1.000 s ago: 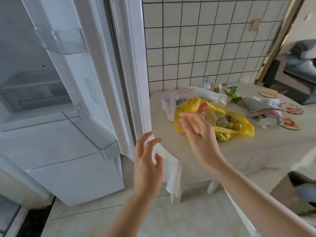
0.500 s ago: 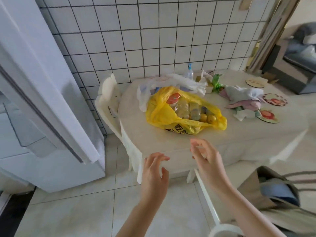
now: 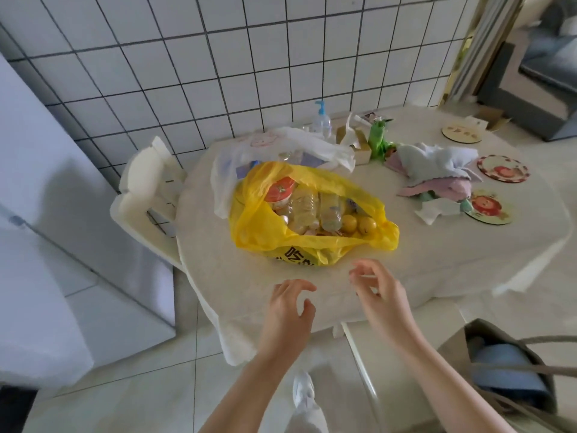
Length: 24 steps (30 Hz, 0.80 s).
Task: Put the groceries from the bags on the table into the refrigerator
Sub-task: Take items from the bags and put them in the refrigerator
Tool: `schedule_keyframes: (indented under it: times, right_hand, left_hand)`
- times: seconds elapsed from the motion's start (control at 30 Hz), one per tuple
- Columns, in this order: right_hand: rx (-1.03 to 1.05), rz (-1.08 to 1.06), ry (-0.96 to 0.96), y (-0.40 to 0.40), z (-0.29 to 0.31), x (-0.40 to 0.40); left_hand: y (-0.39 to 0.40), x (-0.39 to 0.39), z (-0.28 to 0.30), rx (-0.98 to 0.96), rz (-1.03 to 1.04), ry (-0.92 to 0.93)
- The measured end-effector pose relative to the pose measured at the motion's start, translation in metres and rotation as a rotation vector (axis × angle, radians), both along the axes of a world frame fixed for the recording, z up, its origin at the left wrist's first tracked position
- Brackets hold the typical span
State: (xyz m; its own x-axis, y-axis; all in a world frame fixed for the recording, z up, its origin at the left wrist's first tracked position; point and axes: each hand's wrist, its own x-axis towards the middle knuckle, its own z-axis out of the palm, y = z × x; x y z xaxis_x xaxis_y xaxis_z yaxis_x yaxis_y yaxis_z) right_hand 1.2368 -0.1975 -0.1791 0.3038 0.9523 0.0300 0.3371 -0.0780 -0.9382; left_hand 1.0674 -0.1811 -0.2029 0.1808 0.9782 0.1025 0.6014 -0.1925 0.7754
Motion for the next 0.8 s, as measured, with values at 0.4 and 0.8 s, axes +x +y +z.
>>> schedule_keyframes:
  times: [0.4, 0.8]
  right_hand:
    - [-0.136, -0.036, -0.108, 0.161, -0.031, 0.027]
    - [-0.088, 0.399, -0.659, 0.287, -0.049, 0.064]
  left_hand:
    - [0.176, 0.031, -0.003, 0.003, -0.013, 0.130]
    - [0.281, 0.031, -0.022, 0.243, 0.231, 0.445]
